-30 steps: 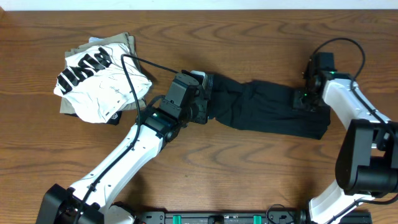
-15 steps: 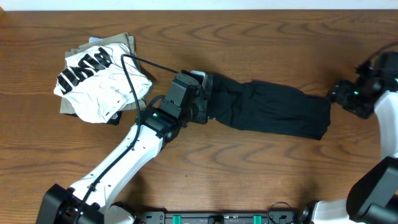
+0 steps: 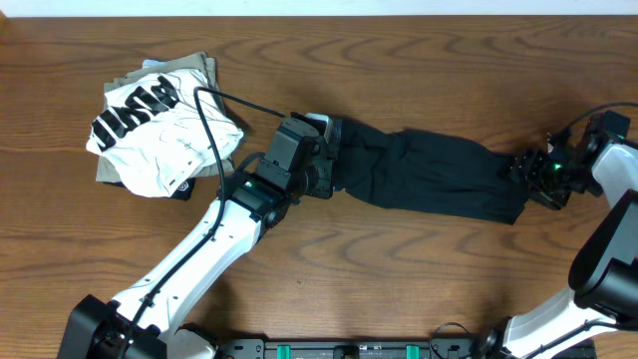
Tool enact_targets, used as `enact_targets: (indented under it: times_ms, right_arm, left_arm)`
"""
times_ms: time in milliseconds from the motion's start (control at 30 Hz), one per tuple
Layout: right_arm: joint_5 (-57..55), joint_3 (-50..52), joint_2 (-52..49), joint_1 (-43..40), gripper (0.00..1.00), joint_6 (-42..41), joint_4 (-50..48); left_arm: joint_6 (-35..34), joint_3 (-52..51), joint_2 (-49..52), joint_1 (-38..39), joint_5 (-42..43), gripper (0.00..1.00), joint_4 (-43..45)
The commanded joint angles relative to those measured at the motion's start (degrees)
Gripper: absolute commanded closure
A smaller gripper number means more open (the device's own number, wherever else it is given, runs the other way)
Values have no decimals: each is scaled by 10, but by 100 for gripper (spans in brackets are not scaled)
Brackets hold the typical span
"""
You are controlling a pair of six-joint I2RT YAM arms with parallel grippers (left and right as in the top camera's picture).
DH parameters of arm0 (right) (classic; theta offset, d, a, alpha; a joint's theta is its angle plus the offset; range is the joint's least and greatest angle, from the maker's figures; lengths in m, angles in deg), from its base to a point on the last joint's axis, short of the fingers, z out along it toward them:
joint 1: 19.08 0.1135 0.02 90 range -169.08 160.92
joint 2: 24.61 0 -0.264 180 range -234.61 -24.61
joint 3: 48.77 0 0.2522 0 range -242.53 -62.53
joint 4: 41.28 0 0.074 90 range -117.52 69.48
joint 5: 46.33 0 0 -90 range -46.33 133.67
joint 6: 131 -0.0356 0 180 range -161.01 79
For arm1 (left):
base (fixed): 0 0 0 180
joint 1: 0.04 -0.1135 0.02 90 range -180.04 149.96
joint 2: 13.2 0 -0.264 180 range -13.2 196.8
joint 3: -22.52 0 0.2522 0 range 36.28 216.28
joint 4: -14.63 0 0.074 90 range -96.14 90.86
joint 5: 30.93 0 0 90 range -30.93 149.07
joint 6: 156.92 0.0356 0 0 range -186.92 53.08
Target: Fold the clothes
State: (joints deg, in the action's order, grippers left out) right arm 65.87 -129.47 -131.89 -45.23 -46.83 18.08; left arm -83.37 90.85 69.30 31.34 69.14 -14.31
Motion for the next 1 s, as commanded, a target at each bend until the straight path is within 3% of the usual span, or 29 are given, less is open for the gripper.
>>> enact_targets:
  times_ms: [0,267,367,433,567,700,800,967]
  right_arm:
    - [9,2,-19,-7,23,7,-2]
    - [-14,3,-49,-14,19,8,-2]
    - [-5,3,-73,-11,21,8,-1]
    - [10,3,-88,-9,30,8,-2]
    - [62,3,-108,-8,73,42,-10]
    - [78,-2,-106,-12,95,85,-13]
    - [76,-29,-102,-37,99,86,-5]
    - [65,-167,-71,-122,99,71,73]
  left_arm:
    - [5,12,-2,-2,-7,61,-1]
    - [5,12,-2,-2,-7,60,0]
    - [5,12,-2,-2,-7,60,0]
    - [5,12,-2,-2,-7,60,0]
    - [5,12,-2,-2,-7,60,0]
    - [5,12,-2,-2,-7,60,0]
    - [5,12,-2,-2,-7,60,0]
    - [5,12,-2,-2,-7,60,0]
